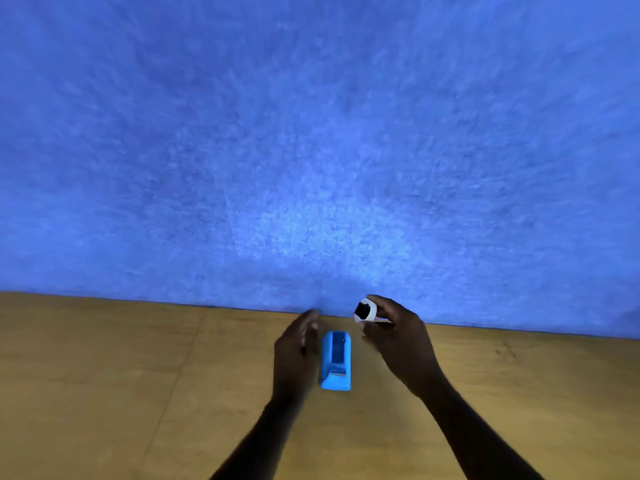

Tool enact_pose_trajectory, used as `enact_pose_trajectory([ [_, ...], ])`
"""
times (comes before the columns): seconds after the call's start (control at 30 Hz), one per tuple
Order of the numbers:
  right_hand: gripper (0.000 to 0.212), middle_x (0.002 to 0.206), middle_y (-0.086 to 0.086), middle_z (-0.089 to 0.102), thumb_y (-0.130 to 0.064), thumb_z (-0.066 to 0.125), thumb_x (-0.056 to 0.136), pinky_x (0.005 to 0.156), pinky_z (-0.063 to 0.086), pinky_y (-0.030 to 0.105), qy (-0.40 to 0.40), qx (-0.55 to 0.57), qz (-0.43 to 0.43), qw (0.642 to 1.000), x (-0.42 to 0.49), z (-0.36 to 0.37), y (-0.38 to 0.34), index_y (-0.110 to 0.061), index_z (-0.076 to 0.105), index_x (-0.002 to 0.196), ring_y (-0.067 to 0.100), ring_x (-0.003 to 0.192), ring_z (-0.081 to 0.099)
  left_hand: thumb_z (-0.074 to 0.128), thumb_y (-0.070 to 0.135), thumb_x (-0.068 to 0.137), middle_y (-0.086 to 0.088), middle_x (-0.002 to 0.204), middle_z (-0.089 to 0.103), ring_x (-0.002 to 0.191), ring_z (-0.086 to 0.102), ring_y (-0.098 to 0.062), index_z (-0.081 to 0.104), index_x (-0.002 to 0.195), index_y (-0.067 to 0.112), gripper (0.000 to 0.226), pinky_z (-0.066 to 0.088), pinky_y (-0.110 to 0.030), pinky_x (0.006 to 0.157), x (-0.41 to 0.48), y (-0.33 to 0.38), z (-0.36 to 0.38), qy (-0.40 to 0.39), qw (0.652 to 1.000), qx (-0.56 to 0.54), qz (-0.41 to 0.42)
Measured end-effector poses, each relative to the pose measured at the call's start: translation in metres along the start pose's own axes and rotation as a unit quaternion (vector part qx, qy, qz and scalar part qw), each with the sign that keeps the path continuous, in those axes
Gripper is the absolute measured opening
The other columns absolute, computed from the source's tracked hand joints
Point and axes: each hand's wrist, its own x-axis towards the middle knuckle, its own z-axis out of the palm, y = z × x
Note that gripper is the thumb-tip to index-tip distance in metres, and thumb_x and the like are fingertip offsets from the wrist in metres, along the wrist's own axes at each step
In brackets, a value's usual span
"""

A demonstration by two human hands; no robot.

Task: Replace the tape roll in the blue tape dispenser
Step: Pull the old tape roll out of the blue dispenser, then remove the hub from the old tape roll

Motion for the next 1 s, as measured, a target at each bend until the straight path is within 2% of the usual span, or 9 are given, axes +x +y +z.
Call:
enact_pose_trajectory([
  [0.03, 0.024, 0.08, -0.002, 0.068, -0.006, 0.068, 0.078, 0.07, 0.052, 0.034, -0.003, 0.025, 0.003, 1.0, -0.001, -0.006, -0.01, -0.026, 0.065, 0.09, 0.013, 0.074, 0.065, 0.059, 0.024, 0.099, -0.002, 0.121, 0.076, 0.114, 0.071, -0.018, 0.074, 0.118, 0.018, 0.025, 0.051, -0.015, 0.092, 0.002, 0.021, 0.0, -0.019, 0.998, -0.043, -0.033],
  [0.13, 0.031, 0.087, -0.008, 0.071, -0.001, 0.07, 0.078, 0.083, 0.055, 0.037, -0.002, 0.088, 0.004, 0.996, -0.007, -0.023, -0.04, -0.028, 0.069, 0.094, 0.011, 0.087, 0.067, 0.069, 0.023, 0.091, 0.008, 0.095, 0.082, 0.097, 0.077, -0.022, 0.079, 0.093, 0.03, 0.013, 0.058, -0.04, 0.09, 0.004, 0.079, -0.001, -0.071, 0.98, -0.171, -0.078],
  [0.23, 0.04, 0.092, -0.007, 0.074, 0.004, 0.067, 0.08, 0.084, 0.058, 0.036, -0.001, 0.128, 0.003, 0.992, -0.016, -0.041, -0.074, -0.035, 0.071, 0.088, 0.017, 0.094, 0.07, 0.066, 0.008, 0.098, 0.002, 0.084, 0.082, 0.087, 0.077, -0.017, 0.084, 0.08, 0.026, 0.032, 0.061, -0.033, 0.083, -0.001, 0.133, -0.01, -0.095, 0.958, -0.257, -0.086],
  [0.3, 0.041, 0.093, -0.008, 0.075, 0.005, 0.066, 0.08, 0.082, 0.059, 0.033, 0.005, 0.14, -0.014, 0.99, -0.024, -0.056, -0.098, -0.036, 0.072, 0.087, 0.016, 0.094, 0.071, 0.061, 0.005, 0.1, -0.002, 0.084, 0.082, 0.083, 0.077, -0.011, 0.084, 0.086, 0.018, 0.029, 0.062, -0.024, 0.077, -0.007, 0.166, -0.019, -0.117, 0.95, -0.281, -0.077],
  [0.43, 0.038, 0.091, -0.006, 0.075, 0.001, 0.068, 0.08, 0.083, 0.058, 0.032, 0.004, 0.147, -0.051, 0.988, -0.041, -0.082, -0.14, -0.036, 0.072, 0.085, 0.011, 0.09, 0.07, 0.064, 0.001, 0.096, -0.019, 0.097, 0.081, 0.086, 0.076, -0.014, 0.08, 0.1, -0.003, 0.017, 0.063, -0.024, 0.078, -0.02, 0.213, -0.034, -0.105, 0.947, -0.301, -0.049],
  [0.53, 0.026, 0.087, 0.006, 0.072, 0.0, 0.065, 0.085, 0.082, 0.058, 0.037, -0.016, 0.205, -0.061, 0.977, -0.053, -0.098, -0.166, -0.024, 0.073, 0.084, 0.014, 0.087, 0.067, 0.067, -0.003, 0.092, -0.014, 0.089, 0.082, 0.079, 0.077, -0.01, 0.084, 0.09, 0.005, 0.019, 0.061, -0.019, 0.069, -0.03, 0.244, -0.043, -0.091, 0.944, -0.315, -0.035],
  [0.67, 0.025, 0.096, 0.015, 0.075, -0.006, 0.061, 0.091, 0.076, 0.06, 0.03, 0.002, 0.287, -0.053, 0.957, -0.068, -0.112, -0.188, -0.023, 0.076, 0.082, 0.027, 0.091, 0.073, 0.067, -0.007, 0.09, -0.004, 0.079, 0.082, 0.072, 0.077, -0.007, 0.085, 0.069, 0.018, 0.038, 0.06, -0.017, 0.065, -0.049, 0.275, -0.052, -0.078, 0.935, -0.343, -0.04],
  [0.87, 0.022, 0.09, 0.022, 0.072, -0.006, 0.059, 0.092, 0.077, 0.059, 0.029, -0.002, 0.263, -0.096, 0.96, -0.085, -0.118, -0.211, -0.014, 0.076, 0.082, 0.028, 0.09, 0.071, 0.072, -0.002, 0.088, -0.015, 0.094, 0.082, 0.094, 0.077, -0.024, 0.084, 0.091, 0.006, 0.014, 0.061, -0.031, 0.085, -0.073, 0.299, -0.066, -0.026, 0.929, -0.368, -0.039],
  [1.0, 0.023, 0.086, 0.016, 0.074, -0.004, 0.057, 0.092, 0.079, 0.06, 0.034, 0.006, 0.251, -0.108, 0.962, -0.088, -0.11, -0.22, -0.015, 0.076, 0.084, 0.03, 0.09, 0.072, 0.074, -0.001, 0.088, -0.012, 0.094, 0.082, 0.1, 0.077, -0.03, 0.084, 0.093, 0.005, 0.013, 0.058, -0.041, 0.094, -0.075, 0.299, -0.073, 0.004, 0.933, -0.358, -0.037],
])
